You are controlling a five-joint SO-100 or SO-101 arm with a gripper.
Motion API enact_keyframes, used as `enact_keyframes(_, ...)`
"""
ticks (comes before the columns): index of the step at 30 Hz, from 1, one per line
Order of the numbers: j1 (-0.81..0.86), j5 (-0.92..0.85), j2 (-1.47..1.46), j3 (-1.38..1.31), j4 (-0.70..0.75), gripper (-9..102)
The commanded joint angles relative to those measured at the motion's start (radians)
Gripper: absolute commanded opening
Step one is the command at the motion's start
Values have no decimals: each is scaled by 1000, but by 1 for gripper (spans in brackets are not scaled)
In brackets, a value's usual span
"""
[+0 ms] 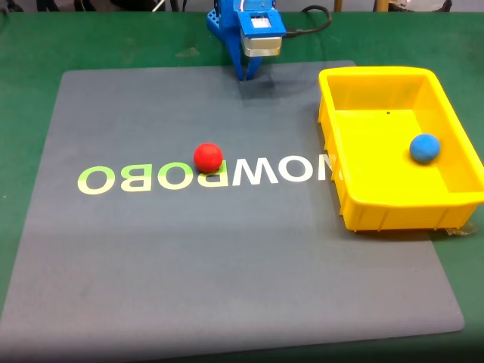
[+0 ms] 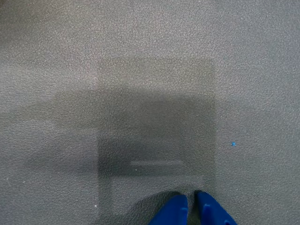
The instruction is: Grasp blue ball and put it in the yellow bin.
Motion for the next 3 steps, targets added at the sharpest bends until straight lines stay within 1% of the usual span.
enact_keyframes(1,-2,6,5,31,0,0)
enact_keyframes(3,-2,6,5,31,0,0)
